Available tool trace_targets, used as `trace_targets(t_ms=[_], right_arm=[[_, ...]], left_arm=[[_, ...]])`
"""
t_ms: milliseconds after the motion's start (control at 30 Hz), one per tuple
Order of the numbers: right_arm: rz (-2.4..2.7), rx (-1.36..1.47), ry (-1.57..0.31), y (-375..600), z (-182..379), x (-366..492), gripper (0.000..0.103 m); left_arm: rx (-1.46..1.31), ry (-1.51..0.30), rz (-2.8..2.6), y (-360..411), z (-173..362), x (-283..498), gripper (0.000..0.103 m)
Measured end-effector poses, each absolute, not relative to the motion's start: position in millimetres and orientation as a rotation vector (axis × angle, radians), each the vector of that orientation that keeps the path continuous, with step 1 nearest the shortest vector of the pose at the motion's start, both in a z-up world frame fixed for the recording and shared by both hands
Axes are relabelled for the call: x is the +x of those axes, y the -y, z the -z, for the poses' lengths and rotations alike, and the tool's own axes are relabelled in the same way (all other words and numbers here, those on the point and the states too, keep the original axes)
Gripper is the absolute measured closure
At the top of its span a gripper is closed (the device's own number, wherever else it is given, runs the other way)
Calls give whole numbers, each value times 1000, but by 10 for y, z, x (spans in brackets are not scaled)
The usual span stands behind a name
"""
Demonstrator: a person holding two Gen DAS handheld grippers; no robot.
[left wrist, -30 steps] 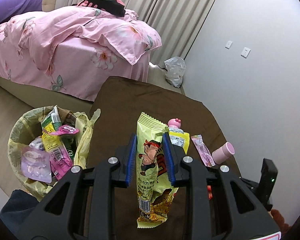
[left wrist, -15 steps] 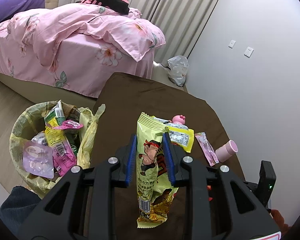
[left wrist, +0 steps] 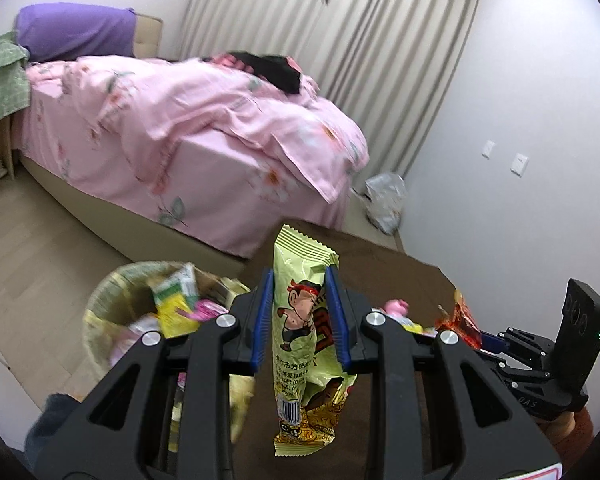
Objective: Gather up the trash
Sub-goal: 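Lower the green bag and red wrappers into the bin and open both tools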
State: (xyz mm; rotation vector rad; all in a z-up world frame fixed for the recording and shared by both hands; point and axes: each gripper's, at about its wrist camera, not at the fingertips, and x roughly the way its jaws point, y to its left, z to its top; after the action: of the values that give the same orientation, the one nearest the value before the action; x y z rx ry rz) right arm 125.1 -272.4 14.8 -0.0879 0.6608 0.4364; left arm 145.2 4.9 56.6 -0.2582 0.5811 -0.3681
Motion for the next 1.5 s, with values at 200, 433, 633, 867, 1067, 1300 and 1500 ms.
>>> trace_targets(t_ms=[200,433,633,867,1067,1300,1500], right_arm=[[-527,-125,-679,2208,-105,1684,72],[-610,-160,-748,1508,149,2262,72],[-684,-143,-858,1035,505,2800,72],[-728,-286,-1032,620,1048,3049,72],[-752,-369,-1071,436,1167,3123,72],[-747,-416,-1077,465,1225,2992,70],[-708,-357,-1041,599,1121,2948,58]], left_arm=[[-286,-480,264,-615,-640,1606,78],[-395,-454,191,-1178,-386,1960,78],[-416,-526,182,-1273,286,2274,78],[-264,-786,170,-1171,905,2342,81],[-261,-848,210,-1202,1071,2290,82],[-290,-846,232,-1213,1038,2286,81],[-312,-842,257,-1237,884,2315,62]])
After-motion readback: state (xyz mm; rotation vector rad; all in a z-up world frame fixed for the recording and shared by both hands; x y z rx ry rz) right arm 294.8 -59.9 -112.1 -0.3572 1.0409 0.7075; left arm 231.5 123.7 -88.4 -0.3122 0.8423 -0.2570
